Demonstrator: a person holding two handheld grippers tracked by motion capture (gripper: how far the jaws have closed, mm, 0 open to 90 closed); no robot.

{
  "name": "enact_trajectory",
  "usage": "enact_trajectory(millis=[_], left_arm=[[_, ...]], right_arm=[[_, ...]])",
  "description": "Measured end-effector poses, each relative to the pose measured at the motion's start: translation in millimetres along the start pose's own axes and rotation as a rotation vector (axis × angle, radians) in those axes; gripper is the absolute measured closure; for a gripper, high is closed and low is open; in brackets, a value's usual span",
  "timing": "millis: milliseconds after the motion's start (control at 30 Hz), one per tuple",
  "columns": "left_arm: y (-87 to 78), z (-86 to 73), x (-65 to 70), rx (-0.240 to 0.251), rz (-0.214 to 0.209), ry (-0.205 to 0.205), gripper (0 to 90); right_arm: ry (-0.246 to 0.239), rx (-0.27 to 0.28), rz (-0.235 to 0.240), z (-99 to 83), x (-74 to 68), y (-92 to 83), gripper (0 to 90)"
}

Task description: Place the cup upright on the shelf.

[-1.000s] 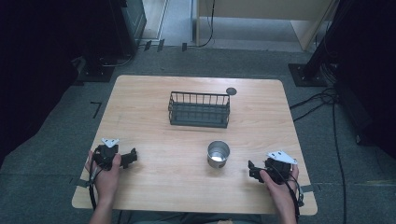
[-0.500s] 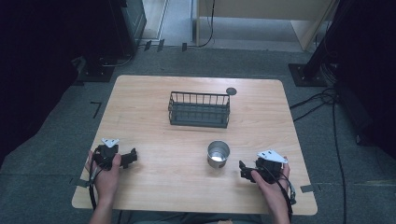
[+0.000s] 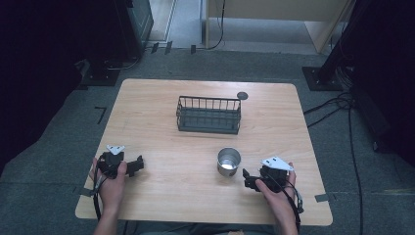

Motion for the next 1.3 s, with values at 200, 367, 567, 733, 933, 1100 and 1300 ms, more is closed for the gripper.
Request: enact_trajectory(millis=[200,367,567,733,933,1100,1300], left_arm=[[0.0,0.0,0.0,0.000,0.000,0.000,0.0],[0.0,0.0,0.0,0.000,0.000,0.000,0.0],[0.0,0.0,0.0,0.000,0.000,0.000,0.0],[0.0,0.0,0.0,0.000,0.000,0.000,0.0],[0.0,0.0,0.0,0.000,0.000,0.000,0.0],[0.0,0.0,0.0,0.000,0.000,0.000,0.0],[0.0,0.0,0.0,0.000,0.000,0.000,0.0]], right_arm=[[-0.010,0.004,0.024,2.8,-9.2,1.0,2.8],[-0.022,0.004,0.042,3.8,-17.1,2.1,2.8],[-0.036,0.018,0.070,6.1,-27.1,2.5,2.9],[-0.056,0.016,0.091,6.2,-35.1,3.3,2.6],[-0.076,0.020,0.127,9.2,-47.9,8.5,2.0],[-0.084,0.026,0.146,14.8,-58.8,14.1,2.3],[-0.085,0.037,0.151,22.1,-68.1,21.4,4.2]])
Point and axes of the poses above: each handheld gripper's, and its own axes: y roughly forward along the jaws, z roughly out of its top, x roughly to its right, the point moved 3 cm from there along y, roughly forward along the jaws, and after that the axes turned 11 degrees about -x, right-handed, at the moved point
